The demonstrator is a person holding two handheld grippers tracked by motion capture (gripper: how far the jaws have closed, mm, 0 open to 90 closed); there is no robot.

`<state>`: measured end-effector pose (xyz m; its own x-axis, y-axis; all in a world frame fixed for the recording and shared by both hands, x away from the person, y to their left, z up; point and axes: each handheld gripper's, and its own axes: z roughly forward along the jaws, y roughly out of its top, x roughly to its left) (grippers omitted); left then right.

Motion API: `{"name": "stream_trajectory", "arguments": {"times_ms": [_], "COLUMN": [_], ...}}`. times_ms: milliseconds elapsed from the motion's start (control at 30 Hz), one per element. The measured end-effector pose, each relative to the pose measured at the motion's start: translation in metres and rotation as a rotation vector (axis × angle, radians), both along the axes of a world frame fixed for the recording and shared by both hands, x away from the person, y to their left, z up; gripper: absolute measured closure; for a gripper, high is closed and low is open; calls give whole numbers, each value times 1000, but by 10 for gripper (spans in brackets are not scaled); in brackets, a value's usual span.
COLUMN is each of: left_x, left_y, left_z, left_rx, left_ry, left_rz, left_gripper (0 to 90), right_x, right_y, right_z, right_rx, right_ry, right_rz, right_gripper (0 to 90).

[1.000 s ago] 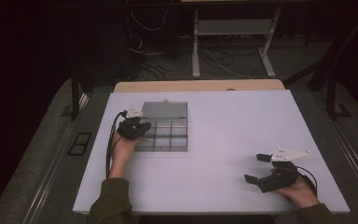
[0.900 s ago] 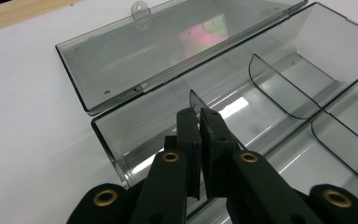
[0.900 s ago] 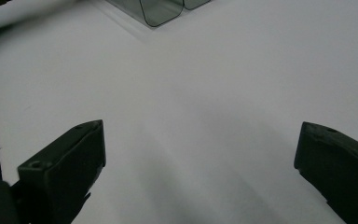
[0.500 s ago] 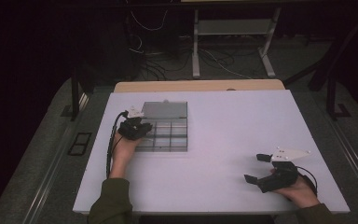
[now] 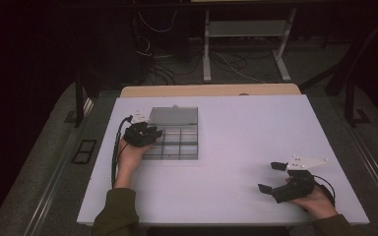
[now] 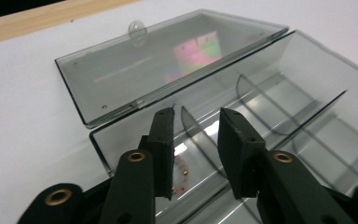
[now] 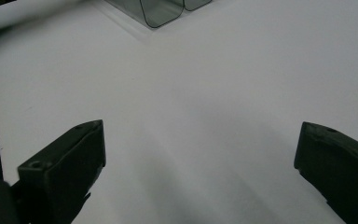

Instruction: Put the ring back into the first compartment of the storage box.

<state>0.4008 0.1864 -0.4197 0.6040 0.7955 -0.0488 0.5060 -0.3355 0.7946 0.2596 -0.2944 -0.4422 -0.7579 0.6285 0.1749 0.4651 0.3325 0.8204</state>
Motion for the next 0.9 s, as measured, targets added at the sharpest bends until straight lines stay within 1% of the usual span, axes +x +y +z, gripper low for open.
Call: {"name": "stream_trajectory", "arguments": {"times_ms": [67,267,333,467,533,600,633,800,900], "left_x": [-1,-5,-7,-11,-13,-15,-17,-24,-29], "left_y": [1,1,0,-2,-3,-4,-4,-6,-9], "left_z": [2,7,9,12,13,14,15,17,20], "left_rx": [-35,-88,-94,-89,-97,-110,-105,-127,-118], "left_ry": [-5,-10,-11,-14,-10,-8,-8,-9,-11], "left_rz": [-7,-31,-47,-70,-79,-100,-109,-135,-150], "left_gripper": [615,543,510,465,449,427,416,365,319], "right_x": [0,1,1,1,1,1,1,1,1], "right_y": [0,-1,-2,-3,-3,-4,-4,-4,-4], "right_z": [0,0,0,0,0,0,0,0,0], "right_rx": [1,8,9,14,15,15,15,16,16], "right_ry": [2,0,1,5,3,1,-1,-4,-5], "right_rz": [-1,-1,-3,-4,-6,-6,-5,-7,-8], "right_gripper": [17,17,17,17,17,17,17,17,17]}}
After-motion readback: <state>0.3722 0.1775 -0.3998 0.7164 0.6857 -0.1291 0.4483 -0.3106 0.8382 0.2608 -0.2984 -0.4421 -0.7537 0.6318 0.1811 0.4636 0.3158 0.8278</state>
